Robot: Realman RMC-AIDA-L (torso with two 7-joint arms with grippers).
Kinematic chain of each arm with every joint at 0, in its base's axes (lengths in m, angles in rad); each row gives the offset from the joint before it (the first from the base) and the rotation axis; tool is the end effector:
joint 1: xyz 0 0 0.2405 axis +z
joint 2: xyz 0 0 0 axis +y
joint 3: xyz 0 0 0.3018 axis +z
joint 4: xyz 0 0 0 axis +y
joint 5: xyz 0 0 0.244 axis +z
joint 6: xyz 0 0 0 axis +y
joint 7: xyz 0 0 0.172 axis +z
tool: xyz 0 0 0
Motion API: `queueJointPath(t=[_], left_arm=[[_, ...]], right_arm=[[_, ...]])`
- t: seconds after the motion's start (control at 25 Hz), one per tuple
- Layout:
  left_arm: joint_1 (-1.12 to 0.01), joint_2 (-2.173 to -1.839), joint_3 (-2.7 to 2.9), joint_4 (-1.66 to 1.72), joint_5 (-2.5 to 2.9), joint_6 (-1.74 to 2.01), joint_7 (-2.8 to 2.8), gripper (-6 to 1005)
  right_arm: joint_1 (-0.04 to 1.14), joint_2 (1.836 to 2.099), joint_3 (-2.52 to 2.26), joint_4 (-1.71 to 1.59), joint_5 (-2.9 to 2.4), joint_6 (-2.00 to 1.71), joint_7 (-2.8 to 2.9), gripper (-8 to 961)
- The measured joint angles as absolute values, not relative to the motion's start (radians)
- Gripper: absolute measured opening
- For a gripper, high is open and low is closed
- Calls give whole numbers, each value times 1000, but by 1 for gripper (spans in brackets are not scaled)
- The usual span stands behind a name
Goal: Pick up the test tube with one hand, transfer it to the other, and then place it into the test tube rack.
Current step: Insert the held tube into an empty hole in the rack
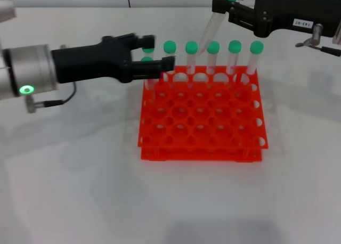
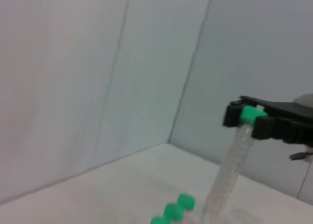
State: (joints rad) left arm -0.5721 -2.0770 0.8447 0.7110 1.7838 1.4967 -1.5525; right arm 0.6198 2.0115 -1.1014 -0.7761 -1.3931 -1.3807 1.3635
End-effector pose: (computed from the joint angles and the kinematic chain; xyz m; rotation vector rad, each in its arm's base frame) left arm -0.2522 0.4194 -0.0399 -2.6878 -0.6741 -0.8668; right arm 0.1793 0.4559 -0.0096 -2.5955 0.2055 1.0268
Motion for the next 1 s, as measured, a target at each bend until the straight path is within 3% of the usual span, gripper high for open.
queueJointPath(t=[0.36,1.0], left_arm=[[-418,-2071,901,957,1806,1545,-1750,888],[-334,-2016,892,1011,1954,1586,-1769,880]], right_arm=[[609,2013,-1112,-776,-1393,-1382,1366,266],[592,2019,-1169,-777,-1385,-1372,1392,266]])
